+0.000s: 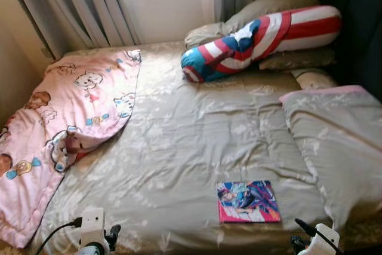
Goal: Clean up the room
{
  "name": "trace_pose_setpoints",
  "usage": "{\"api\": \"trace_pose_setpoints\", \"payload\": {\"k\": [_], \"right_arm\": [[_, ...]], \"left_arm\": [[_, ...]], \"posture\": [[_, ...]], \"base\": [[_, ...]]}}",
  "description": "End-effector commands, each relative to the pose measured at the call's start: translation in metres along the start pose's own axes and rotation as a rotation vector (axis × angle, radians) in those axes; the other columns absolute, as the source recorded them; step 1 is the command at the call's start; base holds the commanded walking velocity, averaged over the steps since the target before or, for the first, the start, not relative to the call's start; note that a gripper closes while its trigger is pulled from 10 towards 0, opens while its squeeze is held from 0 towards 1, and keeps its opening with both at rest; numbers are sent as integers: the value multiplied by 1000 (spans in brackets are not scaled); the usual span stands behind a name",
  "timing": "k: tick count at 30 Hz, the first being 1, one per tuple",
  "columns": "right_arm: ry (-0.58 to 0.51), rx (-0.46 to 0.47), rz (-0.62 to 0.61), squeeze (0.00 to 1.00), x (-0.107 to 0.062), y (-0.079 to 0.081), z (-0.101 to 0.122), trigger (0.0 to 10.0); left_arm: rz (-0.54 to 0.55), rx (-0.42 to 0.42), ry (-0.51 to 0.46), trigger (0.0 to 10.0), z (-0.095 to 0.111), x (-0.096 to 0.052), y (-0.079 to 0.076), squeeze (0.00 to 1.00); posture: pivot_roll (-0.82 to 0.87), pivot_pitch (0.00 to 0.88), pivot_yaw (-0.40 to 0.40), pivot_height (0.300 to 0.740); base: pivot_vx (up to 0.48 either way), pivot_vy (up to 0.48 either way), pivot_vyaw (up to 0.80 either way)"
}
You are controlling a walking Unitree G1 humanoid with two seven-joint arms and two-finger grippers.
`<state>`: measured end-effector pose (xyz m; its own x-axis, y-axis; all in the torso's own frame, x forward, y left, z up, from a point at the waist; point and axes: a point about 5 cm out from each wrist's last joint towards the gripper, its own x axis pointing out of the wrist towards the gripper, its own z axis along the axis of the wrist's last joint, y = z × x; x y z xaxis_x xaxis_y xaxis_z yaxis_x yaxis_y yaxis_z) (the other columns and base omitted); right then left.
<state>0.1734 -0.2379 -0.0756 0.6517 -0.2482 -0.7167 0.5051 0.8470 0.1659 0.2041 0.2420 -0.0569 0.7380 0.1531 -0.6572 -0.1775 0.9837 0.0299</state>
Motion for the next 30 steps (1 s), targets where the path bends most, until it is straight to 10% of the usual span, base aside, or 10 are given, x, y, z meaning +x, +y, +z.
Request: {"api": "trace_pose_setpoints", "payload": {"k": [1,17,30], "right_arm": [[42,-19,-12,0,-3,-8,-9,10000],[91,-161,40,0,-4,-4,-15,10000],[65,-151,52,0,-1,3,-8,10000]], "left_arm": [[14,-27,53,10000,-15,-4,0,0],[28,-63,82,10000,-20,-4,-5,0],[43,-46,73,10000,-17,-3,-3,0]], "posture": [[-123,0,26,740],[-81,0,-7,740],[-99,0,37,740]], "base": [[0,0,0],[0,0,0],[0,0,797]]}}
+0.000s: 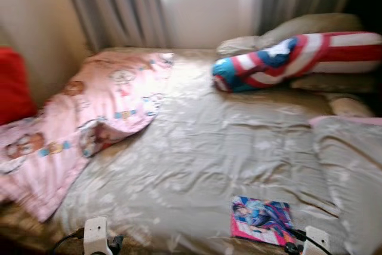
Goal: Clean up the room
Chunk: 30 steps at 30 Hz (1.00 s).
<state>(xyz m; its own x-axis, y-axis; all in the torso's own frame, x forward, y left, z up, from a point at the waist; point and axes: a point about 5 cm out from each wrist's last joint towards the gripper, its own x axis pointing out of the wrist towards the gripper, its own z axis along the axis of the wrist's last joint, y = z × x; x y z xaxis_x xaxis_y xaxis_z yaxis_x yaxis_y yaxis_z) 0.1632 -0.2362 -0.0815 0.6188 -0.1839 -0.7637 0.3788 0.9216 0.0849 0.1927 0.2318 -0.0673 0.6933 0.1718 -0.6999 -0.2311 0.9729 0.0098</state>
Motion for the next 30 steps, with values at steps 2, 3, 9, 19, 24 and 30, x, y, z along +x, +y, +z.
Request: {"api": "trace_pose_setpoints", "payload": {"k": [2,3,9,19,24,30], "right_arm": [[-15,15,13,0,2,7,4,10000],[-14,17,10,0,2,7,4,10000],[-4,28,-2,0,3,8,5,10000],[-9,12,11,0,4,11,9,10000],[-4,-23,14,0,4,9,10,10000],[-10,-24,8,0,4,7,13,10000]], "left_arm": [[15,6,15,10000,0,0,4,0],[14,7,15,10000,0,0,4,0],[3,23,12,10000,2,1,0,0],[-5,38,38,10000,-6,-1,1,0],[13,27,71,10000,-19,-7,15,0],[11,34,87,10000,-24,-9,18,0]], "posture": [[-100,0,37,740],[-100,0,37,740],[-98,0,31,740],[-99,0,23,740],[-98,0,-1,740],[-99,0,-2,740]], "base": [[0,0,800],[0,0,800],[0,0,267],[0,0,0],[0,0,0],[0,0,0]]}}
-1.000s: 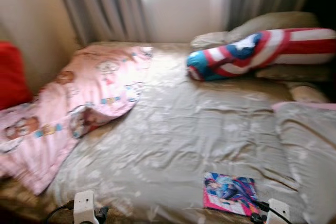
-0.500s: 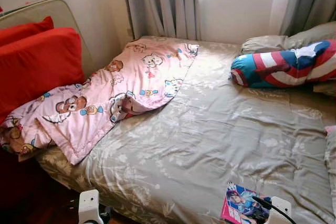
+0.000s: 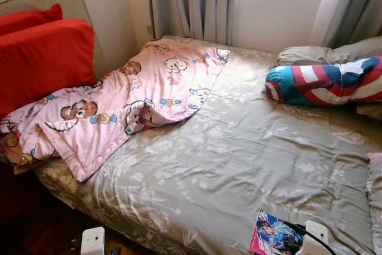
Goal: Clean up the room
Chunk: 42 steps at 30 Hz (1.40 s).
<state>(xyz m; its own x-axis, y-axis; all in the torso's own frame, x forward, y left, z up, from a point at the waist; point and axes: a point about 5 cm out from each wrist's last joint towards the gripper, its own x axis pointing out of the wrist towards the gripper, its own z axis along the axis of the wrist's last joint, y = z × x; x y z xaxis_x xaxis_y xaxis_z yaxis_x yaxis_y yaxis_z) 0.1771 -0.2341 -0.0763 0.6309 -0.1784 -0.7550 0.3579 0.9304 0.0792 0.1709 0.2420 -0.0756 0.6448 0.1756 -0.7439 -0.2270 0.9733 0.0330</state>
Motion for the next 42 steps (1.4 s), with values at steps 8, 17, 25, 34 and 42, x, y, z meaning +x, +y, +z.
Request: {"api": "trace_pose_setpoints", "payload": {"k": [8,17,25,34,42], "right_arm": [[4,-4,1,0,0,0,-1,10000],[8,1,-2,0,0,2,-2,10000],[13,5,-4,0,0,2,-3,10000],[5,17,7,0,0,3,-3,10000],[6,23,15,0,0,5,-3,10000]], "left_arm": [[-11,24,20,10000,-4,0,-1,0],[-14,39,22,10000,-3,0,0,0],[-15,46,21,10000,-3,0,1,0],[-16,54,21,10000,-3,-1,1,0],[-20,65,22,10000,-2,-1,2,0]], "posture": [[-101,0,4,740],[-108,0,14,740],[-106,0,17,740],[-103,0,19,740],[-104,0,23,740]], "base": [[0,164,0],[0,-5,0],[0,0,0],[0,105,0],[0,357,0]]}}
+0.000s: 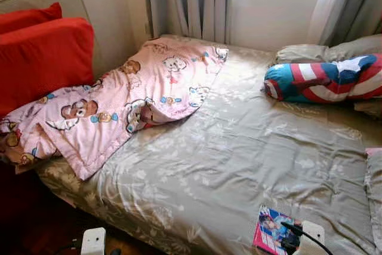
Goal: Clean up the room
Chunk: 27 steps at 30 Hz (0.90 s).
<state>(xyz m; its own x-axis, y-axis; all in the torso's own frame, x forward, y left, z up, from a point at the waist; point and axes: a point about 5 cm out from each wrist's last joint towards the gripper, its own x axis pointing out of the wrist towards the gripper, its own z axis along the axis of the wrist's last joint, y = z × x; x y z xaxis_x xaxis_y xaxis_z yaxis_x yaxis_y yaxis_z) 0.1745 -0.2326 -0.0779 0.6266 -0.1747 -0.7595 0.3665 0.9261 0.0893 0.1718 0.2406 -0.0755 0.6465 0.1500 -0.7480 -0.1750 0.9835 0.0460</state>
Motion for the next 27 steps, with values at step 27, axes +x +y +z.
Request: {"api": "trace_pose_setpoints", "payload": {"k": [27], "right_arm": [[1,22,25,0,1,8,-1,10000]], "left_arm": [[1,35,16,10000,-2,-1,4,0]], "posture": [[-103,0,33,740]], "base": [[0,480,0]]}}
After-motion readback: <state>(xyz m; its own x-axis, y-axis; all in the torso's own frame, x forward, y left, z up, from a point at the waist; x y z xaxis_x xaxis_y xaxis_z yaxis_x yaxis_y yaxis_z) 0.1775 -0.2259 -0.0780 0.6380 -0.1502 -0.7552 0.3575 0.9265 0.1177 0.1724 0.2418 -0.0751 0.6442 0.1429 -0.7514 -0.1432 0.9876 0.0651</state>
